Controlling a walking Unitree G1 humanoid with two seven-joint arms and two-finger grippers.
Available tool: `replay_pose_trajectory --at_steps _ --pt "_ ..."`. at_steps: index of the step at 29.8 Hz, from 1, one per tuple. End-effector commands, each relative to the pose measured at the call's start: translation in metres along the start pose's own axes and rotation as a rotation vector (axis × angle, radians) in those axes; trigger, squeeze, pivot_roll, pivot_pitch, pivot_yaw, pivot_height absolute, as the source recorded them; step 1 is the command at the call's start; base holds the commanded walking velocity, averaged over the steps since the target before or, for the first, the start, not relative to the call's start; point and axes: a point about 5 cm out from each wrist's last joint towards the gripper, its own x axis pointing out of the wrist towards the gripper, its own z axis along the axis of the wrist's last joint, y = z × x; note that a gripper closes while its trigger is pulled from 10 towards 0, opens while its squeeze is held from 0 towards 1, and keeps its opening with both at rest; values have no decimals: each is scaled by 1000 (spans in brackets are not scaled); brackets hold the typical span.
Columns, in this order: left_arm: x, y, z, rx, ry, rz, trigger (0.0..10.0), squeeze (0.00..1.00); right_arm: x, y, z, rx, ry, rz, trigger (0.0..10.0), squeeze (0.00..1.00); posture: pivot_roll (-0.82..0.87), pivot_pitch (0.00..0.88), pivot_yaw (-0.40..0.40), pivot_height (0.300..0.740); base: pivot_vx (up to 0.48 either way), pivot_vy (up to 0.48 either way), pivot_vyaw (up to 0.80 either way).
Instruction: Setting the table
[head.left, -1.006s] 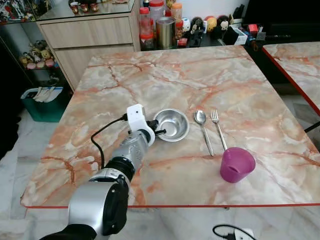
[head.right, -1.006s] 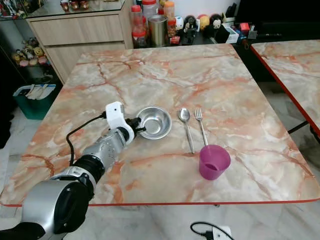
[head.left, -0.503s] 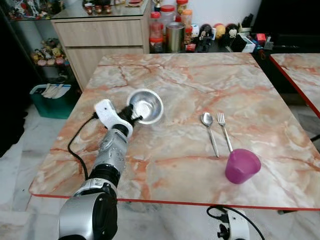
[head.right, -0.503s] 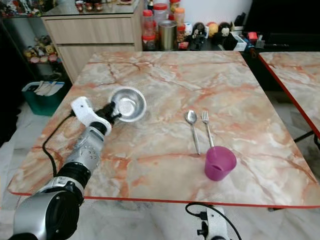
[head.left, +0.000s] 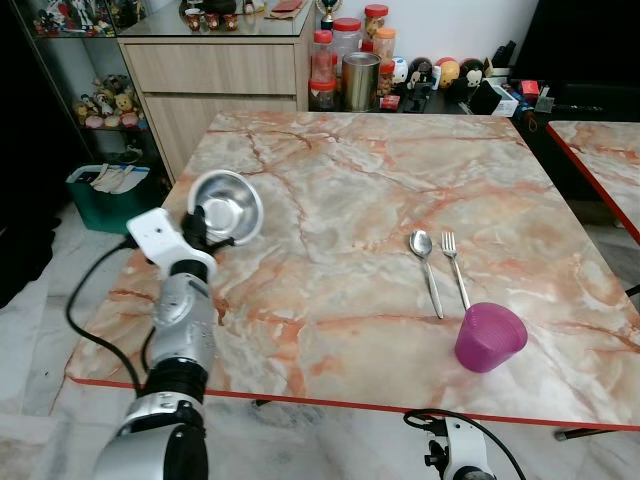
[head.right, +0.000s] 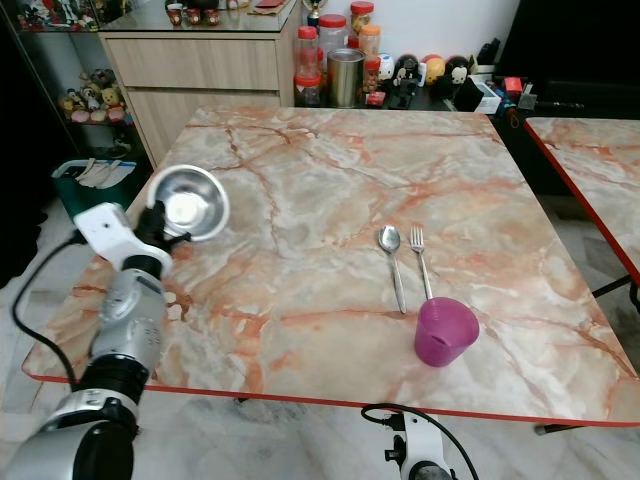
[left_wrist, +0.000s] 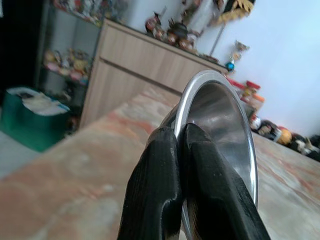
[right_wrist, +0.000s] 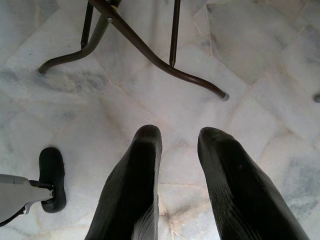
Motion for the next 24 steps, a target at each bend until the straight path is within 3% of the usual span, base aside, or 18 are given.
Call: replay_pose_trajectory --at_steps 1,7,24 --pt "5 0 14 52 -58 -6 10000 0 0 3 -5 8 23 2 10000 0 -23 0 -13 740 0 0 0" --pt "4 3 14 101 -57 9 10000 0 -3 2 -14 18 44 -8 10000 0 -26 0 -5 740 0 -89 0" --pt "6 1 26 45 -121 44 10000 0 -1 -5 -7 21 29 -22 10000 0 -17 0 -24 740 0 -375 0"
